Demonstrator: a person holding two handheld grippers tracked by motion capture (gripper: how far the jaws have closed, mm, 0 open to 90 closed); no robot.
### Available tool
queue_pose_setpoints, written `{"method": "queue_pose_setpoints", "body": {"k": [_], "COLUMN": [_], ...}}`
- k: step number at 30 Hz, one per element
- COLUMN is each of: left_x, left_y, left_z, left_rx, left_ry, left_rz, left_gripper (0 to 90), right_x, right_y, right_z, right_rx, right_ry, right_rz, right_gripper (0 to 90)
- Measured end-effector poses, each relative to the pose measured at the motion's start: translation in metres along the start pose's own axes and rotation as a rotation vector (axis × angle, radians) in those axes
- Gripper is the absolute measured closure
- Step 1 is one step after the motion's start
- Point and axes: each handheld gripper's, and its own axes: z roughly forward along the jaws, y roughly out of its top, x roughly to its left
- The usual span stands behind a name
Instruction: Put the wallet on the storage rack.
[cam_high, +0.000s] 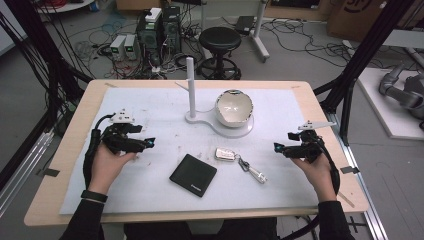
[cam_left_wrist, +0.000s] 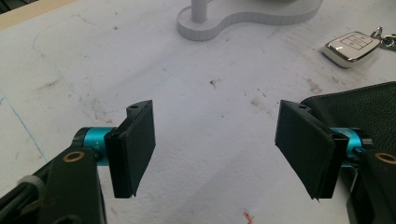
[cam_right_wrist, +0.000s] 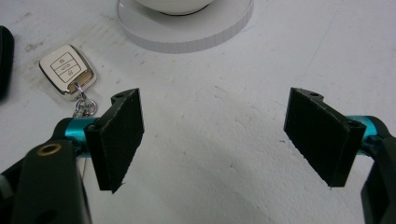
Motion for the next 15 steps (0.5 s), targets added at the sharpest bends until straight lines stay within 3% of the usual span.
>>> {"method": "queue_pose_setpoints", "body": {"k": [15], "left_x": [0.0003], "left_y": [-0.0013], "left_z": [0.0004], "left_rx": [0.003], "left_ry": [-0.003], "left_rz": [-0.006], "left_gripper": [28.8], "right_x": [-0.0014], "right_y": [-0.0005], "right_z": [0.0002], "right_rx": [0.001], "right_ry": [-0.004], "right_rz": [-0.004], "right_gripper": [20.5]}}
